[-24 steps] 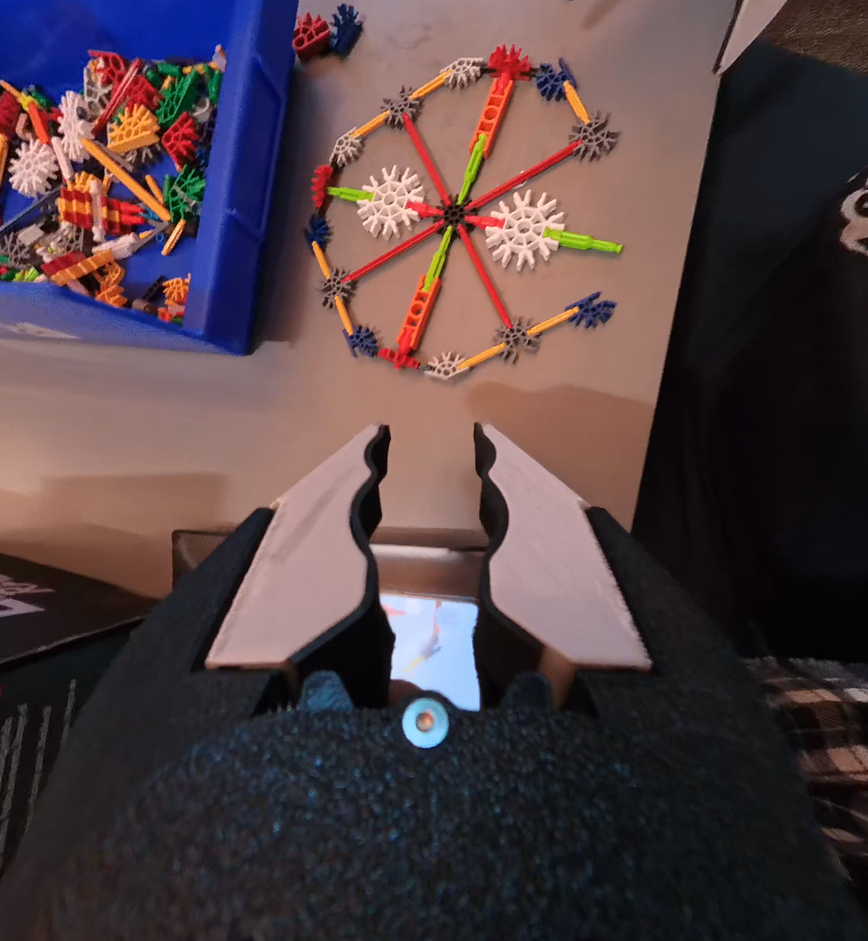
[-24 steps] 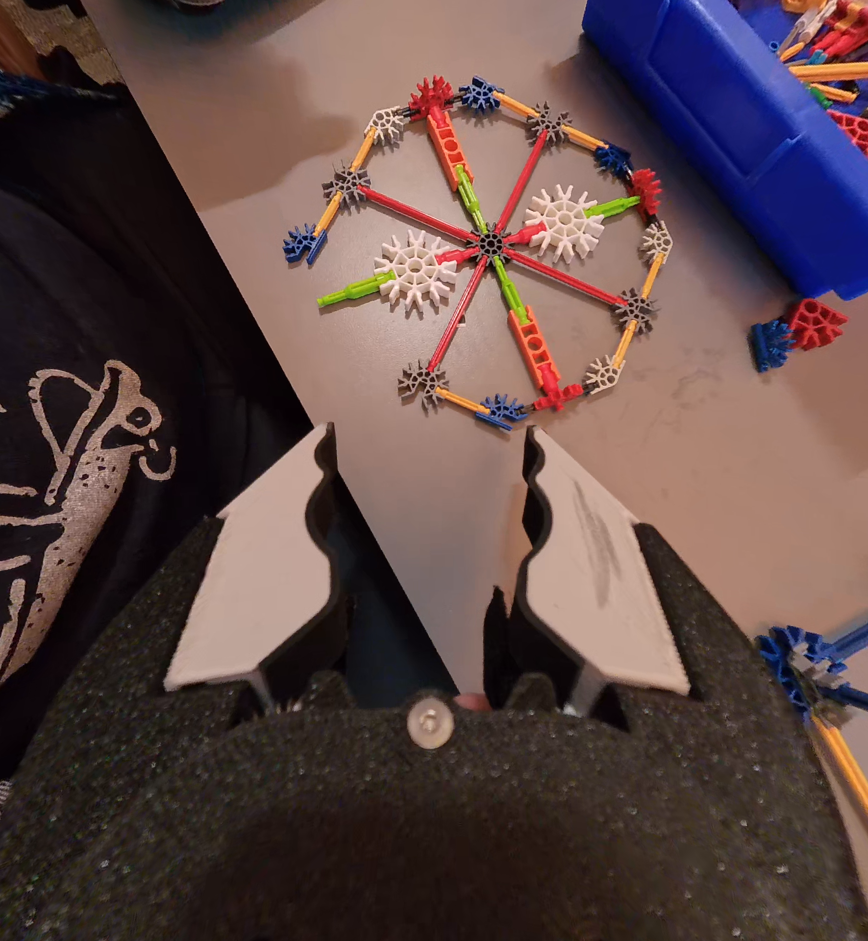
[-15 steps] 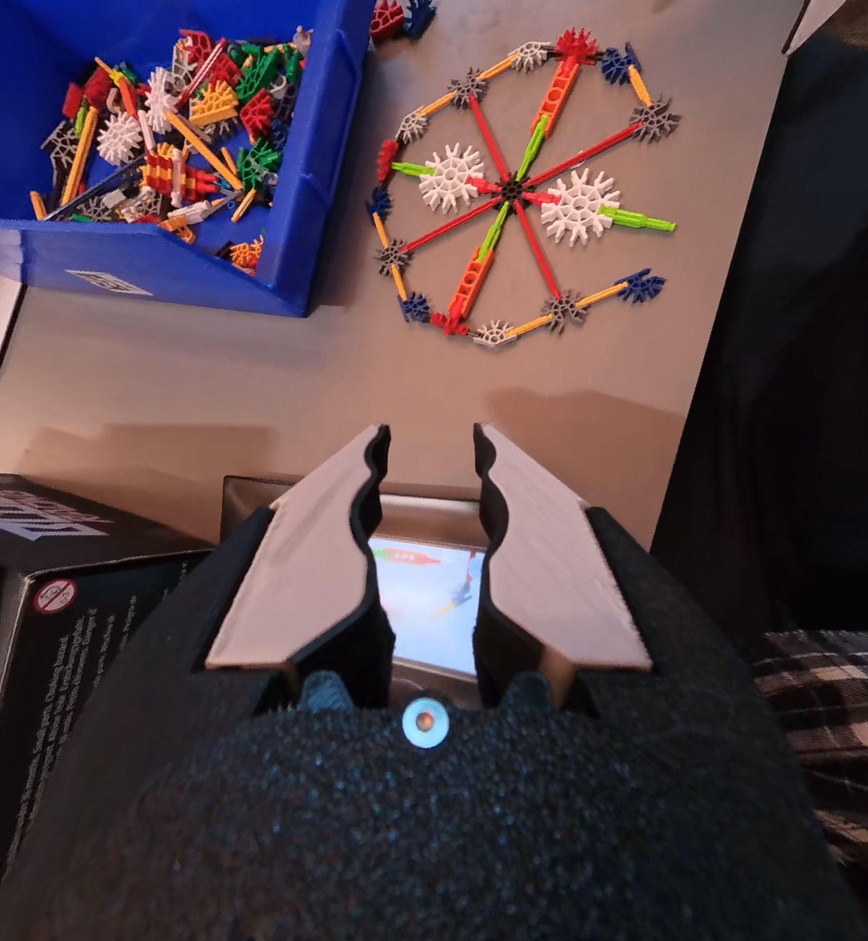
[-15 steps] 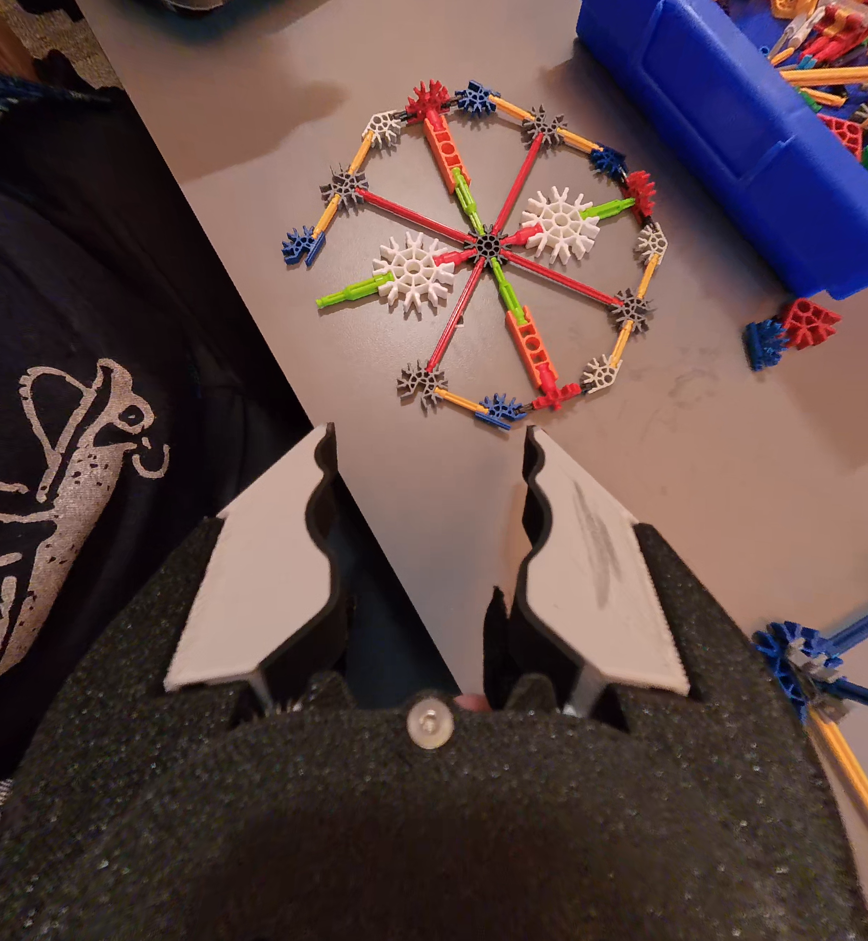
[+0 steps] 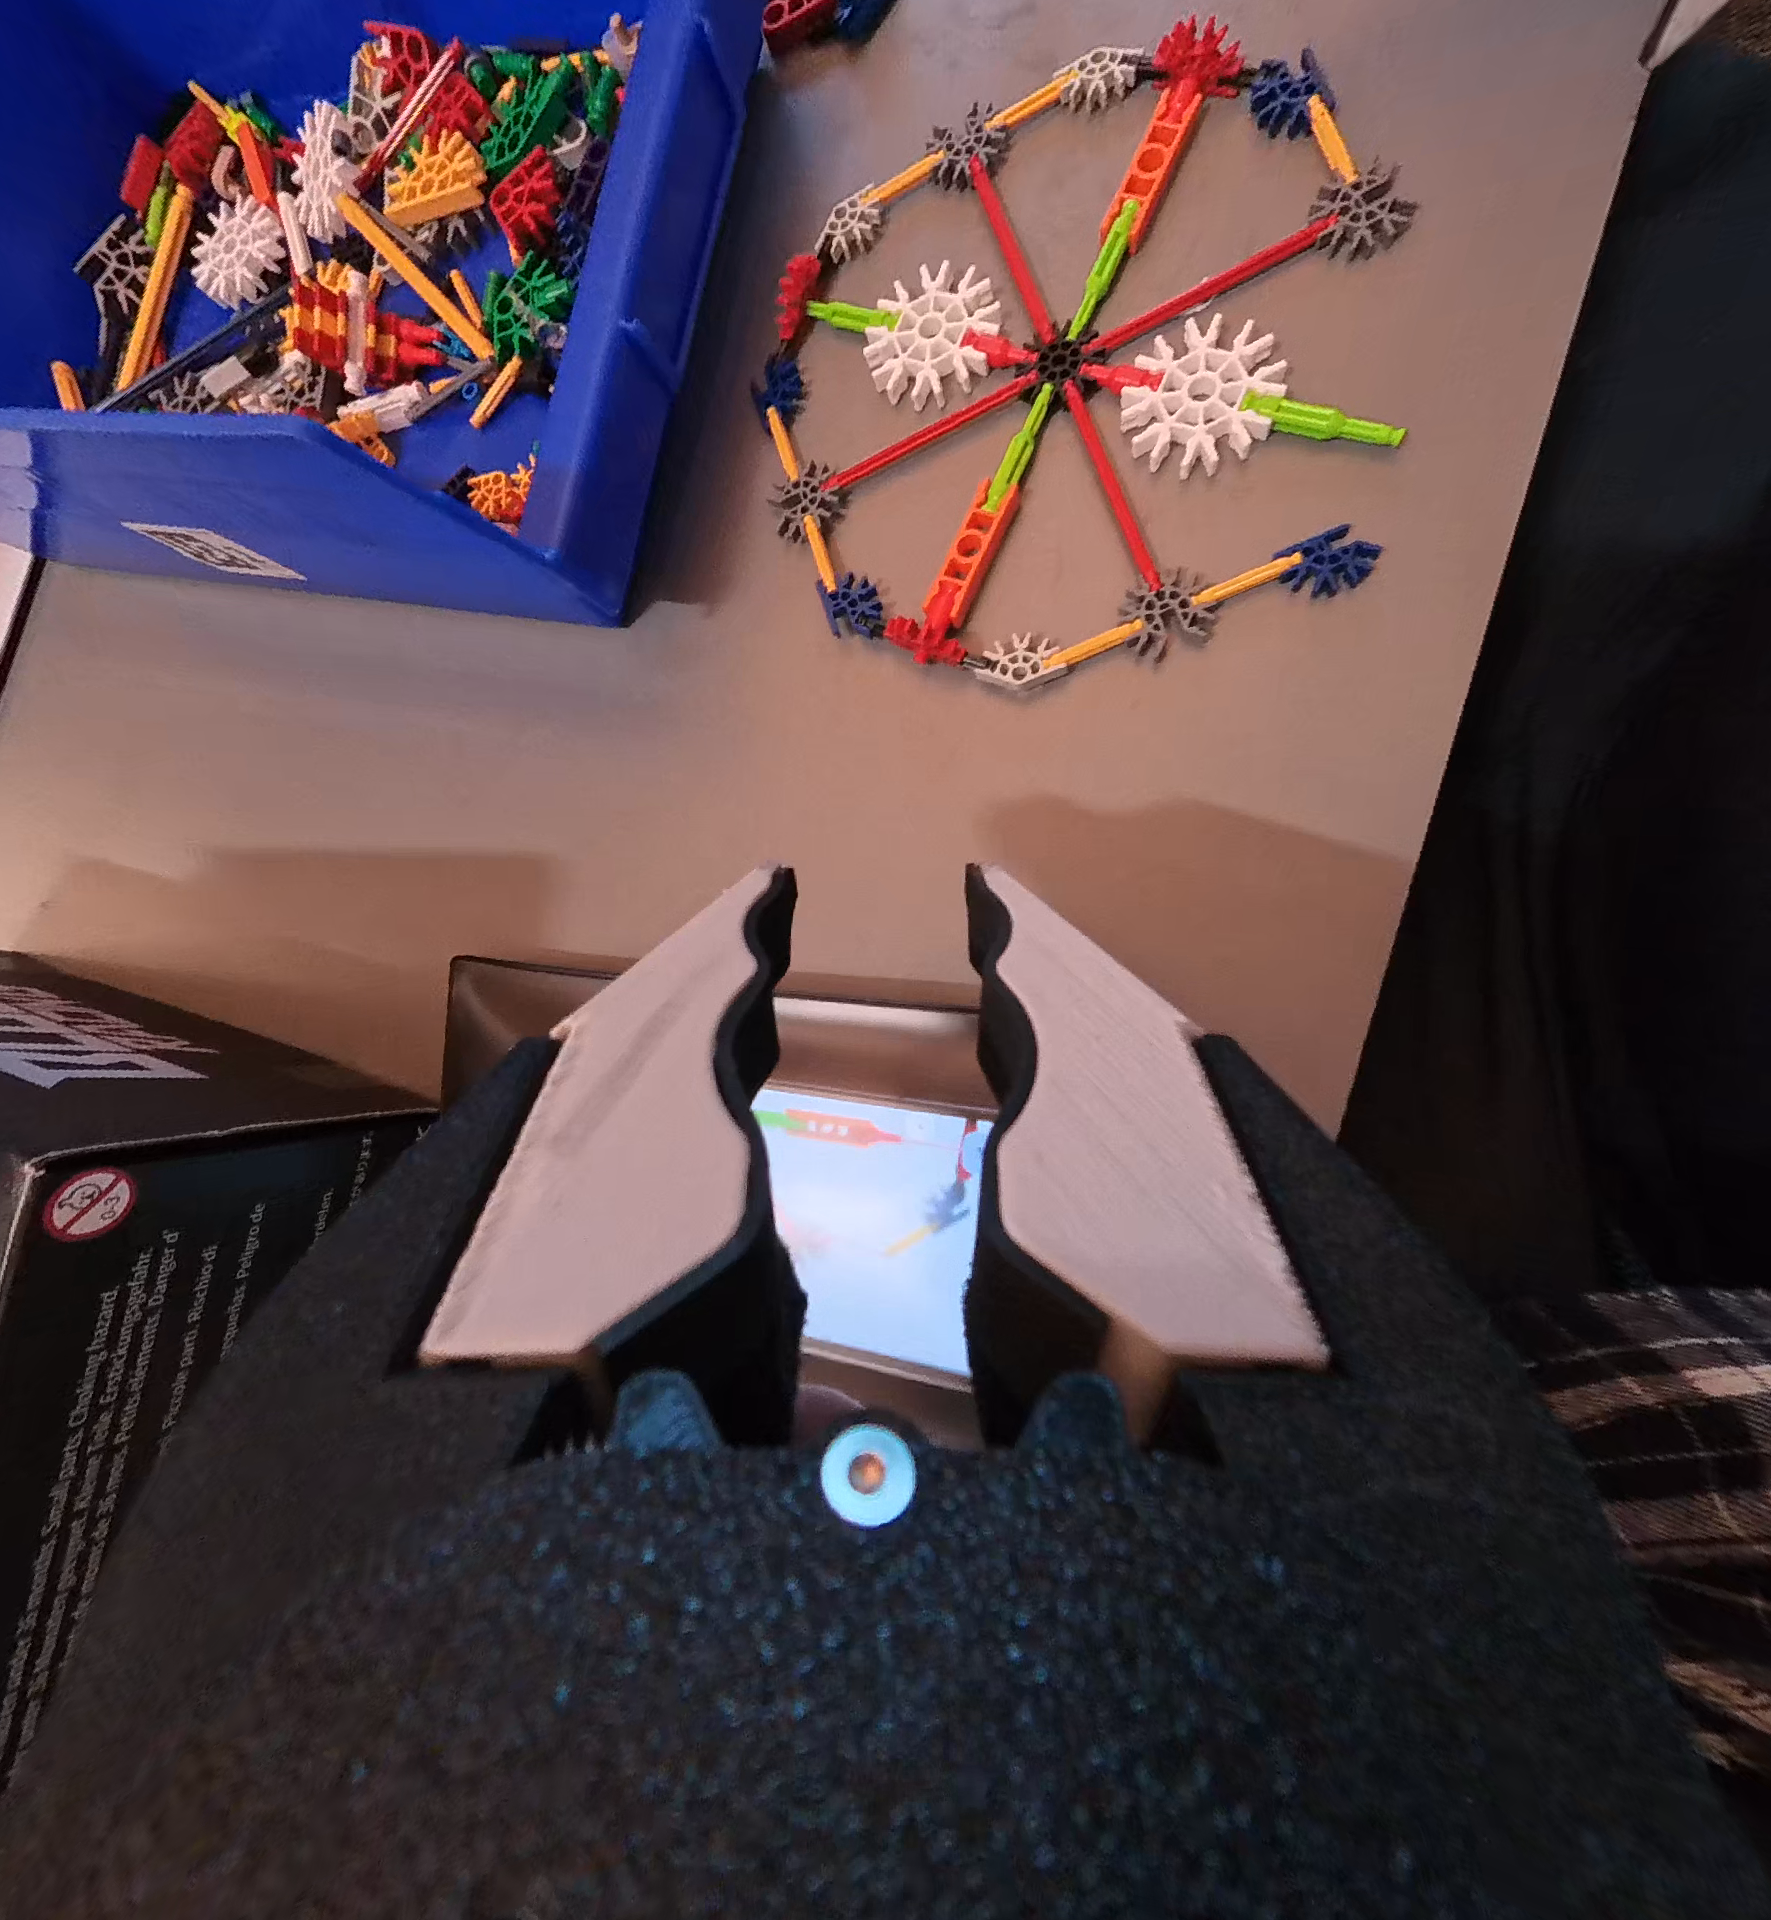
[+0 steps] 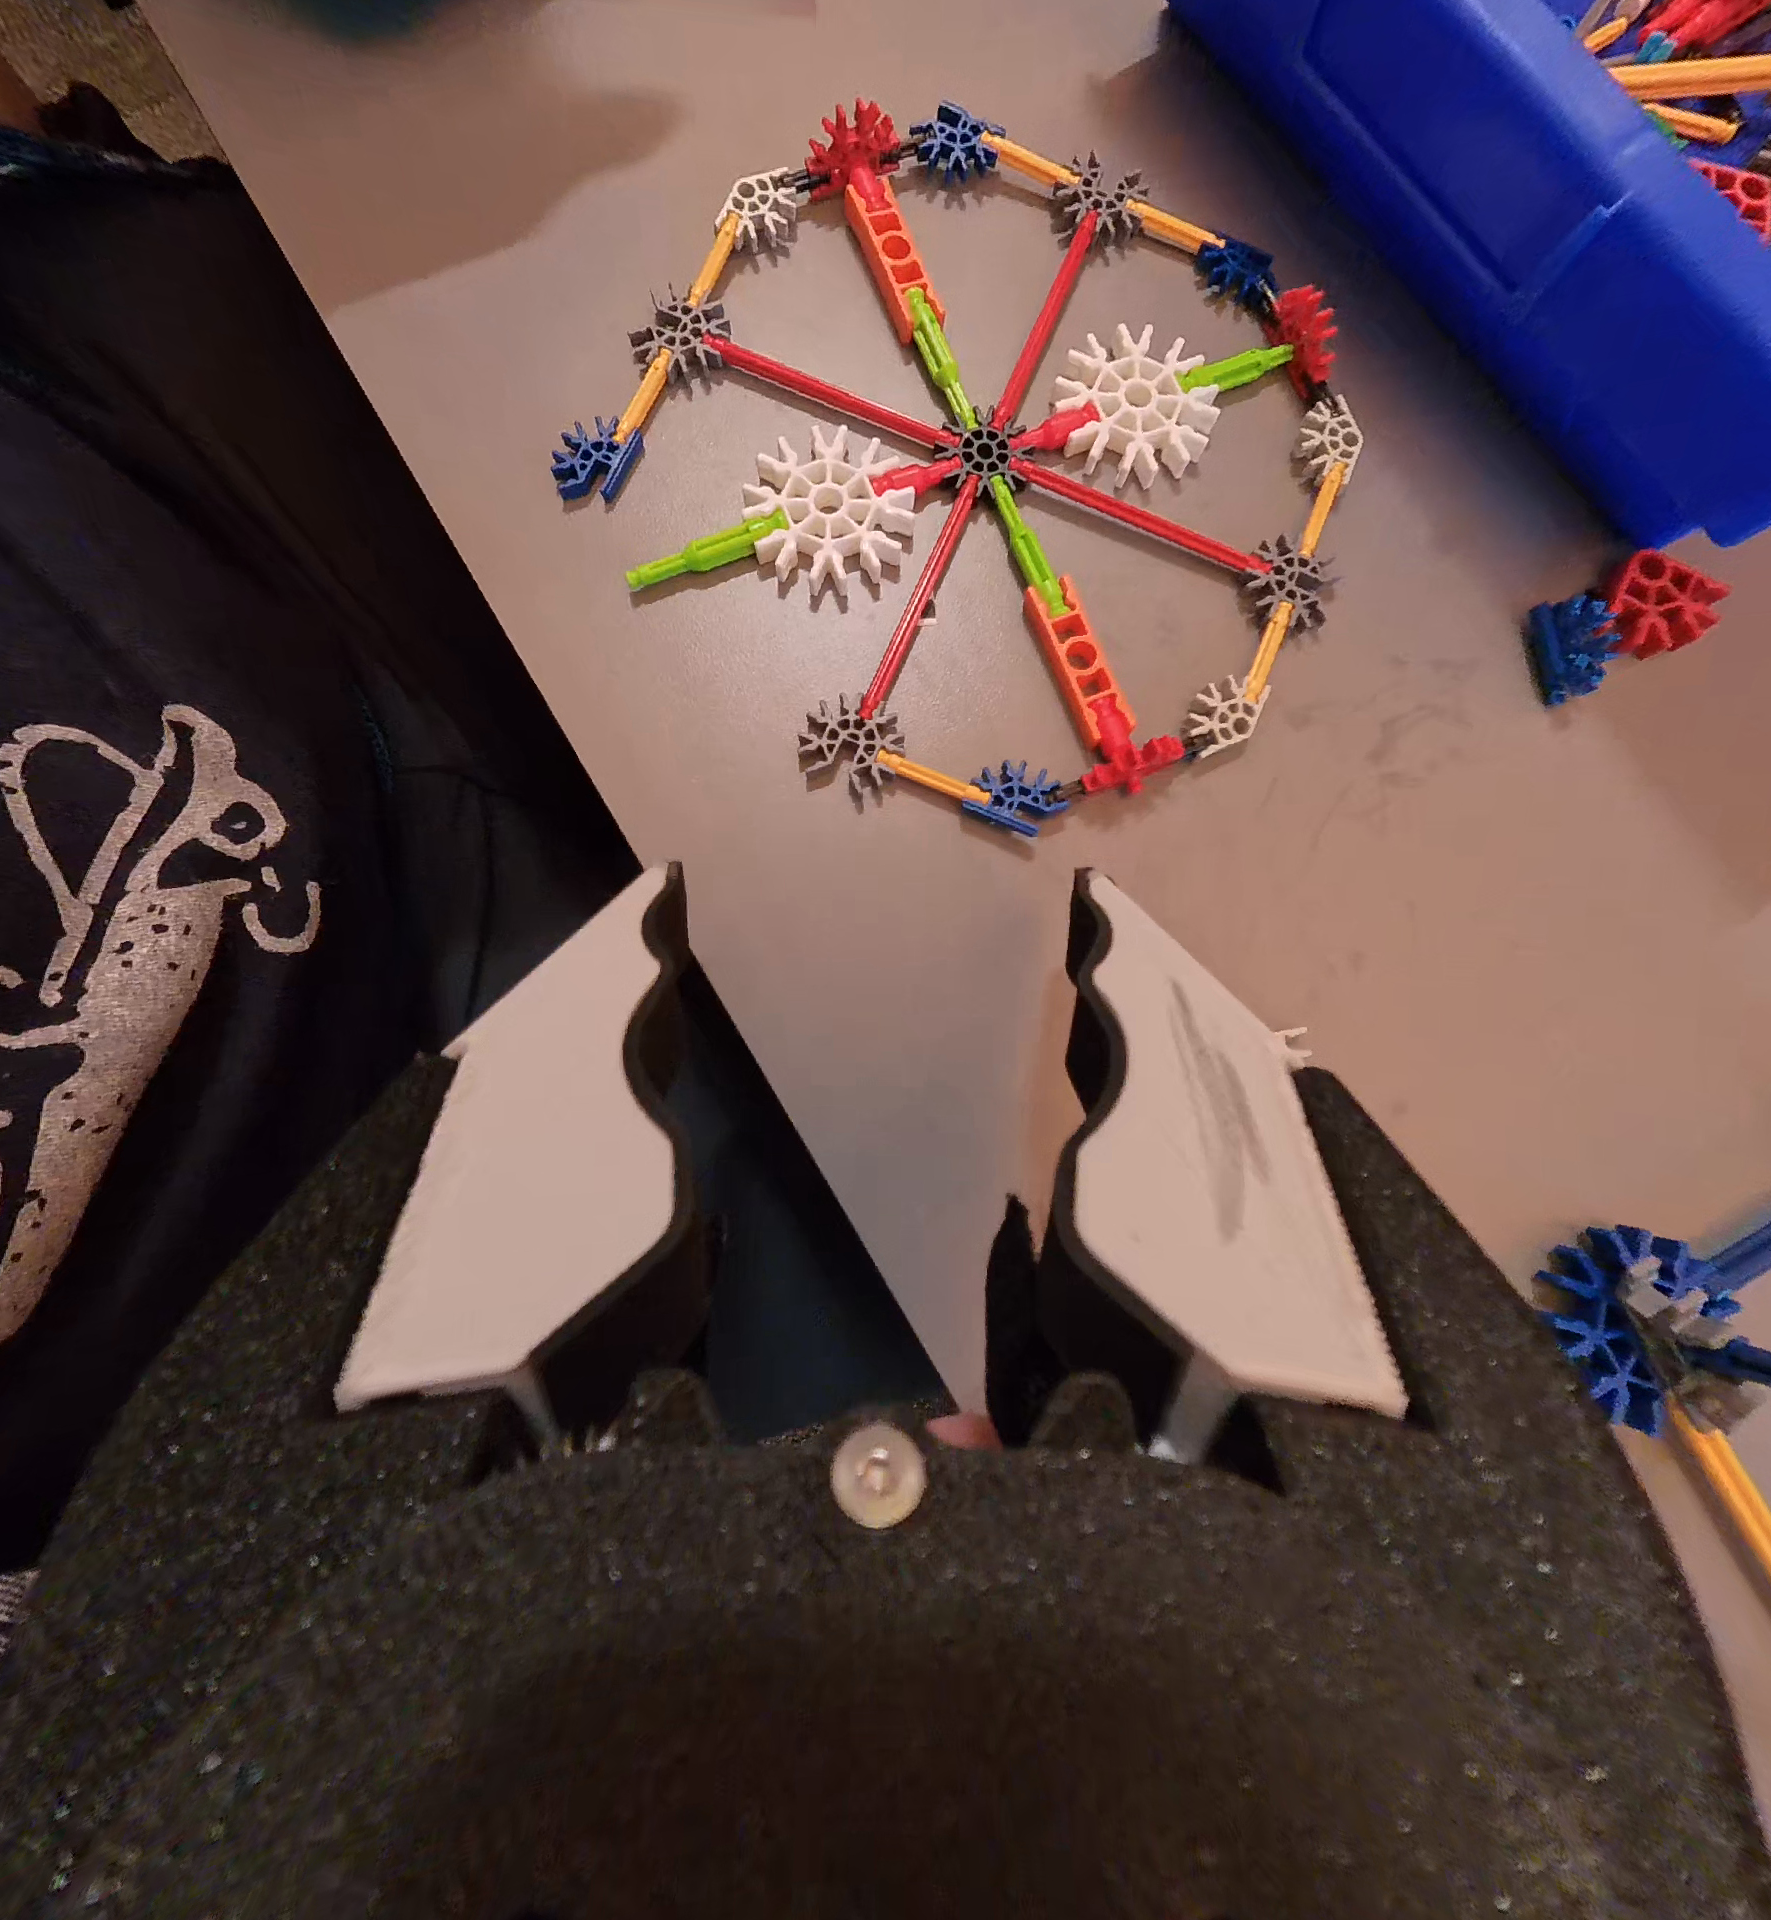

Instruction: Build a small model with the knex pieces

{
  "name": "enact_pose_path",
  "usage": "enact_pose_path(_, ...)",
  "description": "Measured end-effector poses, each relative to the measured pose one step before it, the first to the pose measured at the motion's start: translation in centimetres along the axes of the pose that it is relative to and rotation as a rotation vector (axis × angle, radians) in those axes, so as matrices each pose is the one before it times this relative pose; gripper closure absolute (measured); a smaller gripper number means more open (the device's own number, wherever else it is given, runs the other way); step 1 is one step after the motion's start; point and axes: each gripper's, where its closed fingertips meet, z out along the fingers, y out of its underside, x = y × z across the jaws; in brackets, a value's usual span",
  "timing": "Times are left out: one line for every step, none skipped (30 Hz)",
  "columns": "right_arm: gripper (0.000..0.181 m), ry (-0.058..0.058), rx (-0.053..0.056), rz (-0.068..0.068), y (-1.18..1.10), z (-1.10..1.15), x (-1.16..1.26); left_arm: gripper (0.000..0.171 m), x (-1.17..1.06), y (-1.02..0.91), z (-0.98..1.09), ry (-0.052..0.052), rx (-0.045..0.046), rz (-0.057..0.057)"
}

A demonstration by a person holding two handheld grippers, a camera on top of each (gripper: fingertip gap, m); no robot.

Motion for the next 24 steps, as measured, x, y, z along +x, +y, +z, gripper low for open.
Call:
enact_pose_path(0.109, 0.0003, -0.0055, -0.0034, 0.087, 0.016, -0.048, 0.139, 0.070, 0.005, 0.093, 0.0039, 0.00016, 0.0007)
enact_pose_path(0.109, 0.0013, -0.0063, -0.0036, 0.089, 0.004, -0.046, 0.139, 0.076, 0.040, 0.129, 0.0028, -0.00252, 0.0031)
enact_pose_path(0.109, 0.0018, -0.0044, -0.0030, 0.069, -0.001, -0.018, 0.139, 0.084, 0.060, 0.139, 0.0023, -0.00374, 0.0032)
enact_pose_path(0.109, 0.0011, -0.0013, -0.0003, 0.031, -0.034, 0.000, 0.139, 0.070, 0.028, 0.140, 0.0025, -0.00235, 0.0021)
enact_pose_path(0.109, 0.0002, 0.0008, 0.0021, 0.007, -0.022, 0.013, 0.139, 0.087, -0.012, 0.122, 0.0032, 0.00041, 0.0008)
enact_pose_path(0.109, 0.0012, 0.0009, 0.0023, 0.022, -0.035, 0.030, 0.139, 0.073, -0.039, 0.102, 0.0026, 0.00160, 0.0003)
enact_pose_path(0.109, 0.0024, 0.0013, 0.0016, 0.023, -0.025, 0.053, 0.139, 0.062, -0.021, 0.077, 0.0019, 0.00046, 0.0013)
enact_pose_path(0.109, 0.0011, 0.0019, 0.0022, 0.014, -0.021, 0.029, 0.139, 0.031, -0.002, 0.056, 0.0007, -0.00073, 0.0026)
enact_pose_path(0.109, -0.0010, 0.0008, 0.0020, 0.018, -0.006, -0.018, 0.139, -0.024, 0.002, 0.020, -0.0019, -0.00050, 0.0021)
enact_pose_path(0.109, -0.0002, -0.0015, 0.0004, 0.058, 0.023, -0.016, 0.139, -0.051, 0.014, -0.027, -0.0018, -0.00002, -0.0003)
enact_pose_path(0.109, 0.0006, -0.0023, -0.0007, 0.069, 0.030, -0.018, 0.139, -0.107, 0.031, -0.078, -0.0031, 0.00065, -0.0018)
enact_pose_path(0.109, -0.0007, -0.0011, -0.0003, 0.040, 0.036, -0.030, 0.139, -0.188, 0.050, -0.165, -0.0071, 0.00082, -0.0006)
enact_pose_path(0.109, -0.0005, 0.0006, 0.0005, 0.015, 0.010, -0.013, 0.139, -0.455, 0.064, -0.354, -0.0214, 0.00250, 0.0028)
enact_pose_path(0.109, -0.0001, 0.0019, 0.0009, -0.004, -0.006, 0.003, 0.140, -0.721, 0.074, -0.579, -0.0288, 0.00583, -0.0068)
enact_pose_path(0.109, -0.0009, 0.0031, 0.0010, -0.026, -0.006, 0.006, 0.140, -0.704, 0.008, -0.742, -0.0198, 0.01159, -0.0178)
enact_pose_path(0.109, 0.0000, 0.0039, 0.0016, -0.029, -0.006, 0.034, 0.140, -0.794, -0.044, -0.828, -0.0214, 0.01685, -0.0198)
enact_pose_path(0.109, 0.0013, 0.0050, 0.0026, -0.053, 0.010, 0.076, 0.140, -0.867, -0.043, -0.850, -0.0255, 0.01546, -0.0208)
enact_pose_path(0.109, -0.0030, 0.0048, 0.0025, -0.063, 0.047, 0.026, 0.140, -0.799, 0.010, -0.806, -0.0233, 0.01261, -0.0173)
enact_pose_path(0.109, -0.0059, 0.0031, 0.0015, -0.052, 0.073, -0.011, 0.138, -0.655, 0.022, -0.742, -0.0191, 0.01221, -0.0132)
enact_pose_path(0.109, -0.0022, 0.0007, -0.0007, -0.051, 0.099, 0.025, 0.136, -0.576, -0.016, -0.649, -0.0180, 0.01437, -0.0134)
enact_pose_path(0.109, -0.0003, -0.0004, -0.0021, -0.051, 0.118, 0.052, 0.136, -0.368, 0.007, -0.538, -0.0106, 0.01424, -0.0111)
enact_pose_path(0.109, -0.0024, 0.0005, -0.0016, -0.093, 0.124, 0.014, 0.136, -0.216, 0.030, -0.438, -0.0062, 0.01368, -0.0058)
enact_pose_path(0.109, -0.0029, 0.0013, -0.0013, -0.113, 0.123, -0.008, 0.137, -0.248, 0.041, -0.334, -0.0120, 0.01381, -0.0052)
enact_pose_path(0.109, -0.0014, 0.0025, -0.0027, -0.156, 0.128, -0.003, 0.137, -0.186, 0.067, -0.260, -0.0105, 0.01164, -0.0062)
